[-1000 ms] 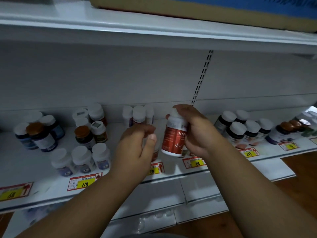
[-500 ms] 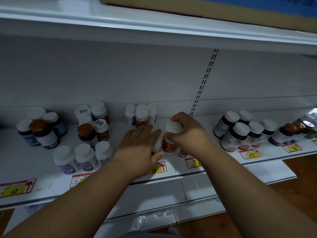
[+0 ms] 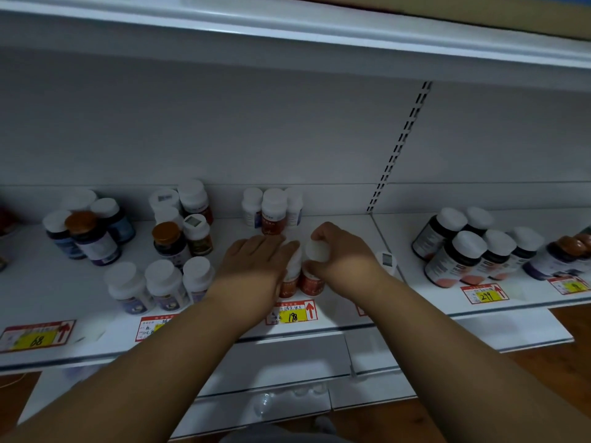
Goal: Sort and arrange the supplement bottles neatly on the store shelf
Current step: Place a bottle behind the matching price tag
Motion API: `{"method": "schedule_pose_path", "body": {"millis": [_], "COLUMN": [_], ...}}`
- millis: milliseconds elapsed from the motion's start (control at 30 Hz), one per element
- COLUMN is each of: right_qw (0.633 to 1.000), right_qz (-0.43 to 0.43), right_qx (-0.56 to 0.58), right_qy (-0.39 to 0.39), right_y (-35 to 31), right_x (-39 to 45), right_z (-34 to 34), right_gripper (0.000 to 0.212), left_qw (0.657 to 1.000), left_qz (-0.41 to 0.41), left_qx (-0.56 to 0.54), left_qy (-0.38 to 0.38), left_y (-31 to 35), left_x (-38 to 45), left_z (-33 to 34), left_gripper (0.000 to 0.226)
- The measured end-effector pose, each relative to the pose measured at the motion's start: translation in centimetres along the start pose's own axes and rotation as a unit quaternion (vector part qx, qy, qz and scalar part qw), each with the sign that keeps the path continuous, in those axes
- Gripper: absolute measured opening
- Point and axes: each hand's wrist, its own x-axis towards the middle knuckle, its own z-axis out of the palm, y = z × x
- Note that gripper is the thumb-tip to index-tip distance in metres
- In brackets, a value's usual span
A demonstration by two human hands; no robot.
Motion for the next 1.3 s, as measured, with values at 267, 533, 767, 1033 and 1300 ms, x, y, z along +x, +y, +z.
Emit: {"method": "schedule_pose_path", "body": {"millis": [267, 533, 767, 1033, 1300], "right_qw": [0.999, 0.997, 0.973, 0.978, 0.957], "right_qz": [0.000, -0.076, -0.135, -0.158, -0.213], "right_qx": [-0.029, -0.004, -0.177, -0.115, -0.080], "right_qy": [-0.045, 0.019, -0.056, -0.070, -0.178], "right_y": [0.2, -2.0, -5.0, -4.5, -6.1], "right_x": [0.7, 5.2, 11.9, 12.8, 10.6], "right_z": [-0.8, -2.6, 0.3, 0.5, 0.3], "right_gripper": [0.046, 0.030, 0.038, 0.021, 0.039], "left_qw": [0.999, 0.997, 0.993, 0.992, 0.992], "left_qz": [-0.009, -0.046, -0.078, -0.111, -0.098], "left_qx": [-0.016, -0.052, -0.074, -0.064, -0.077], "left_qy": [-0.039, -0.032, 0.046, -0.018, -0.023], "left_y": [0.5, 0.2, -0.2, 0.2, 0.2], "left_x": [0.1, 0.4, -0.2, -2.8, -3.4], "left_z": [-0.4, -1.4, -2.4, -3.1, -3.4], "left_gripper": [0.053, 0.052, 0.042, 0.042, 0.043]}}
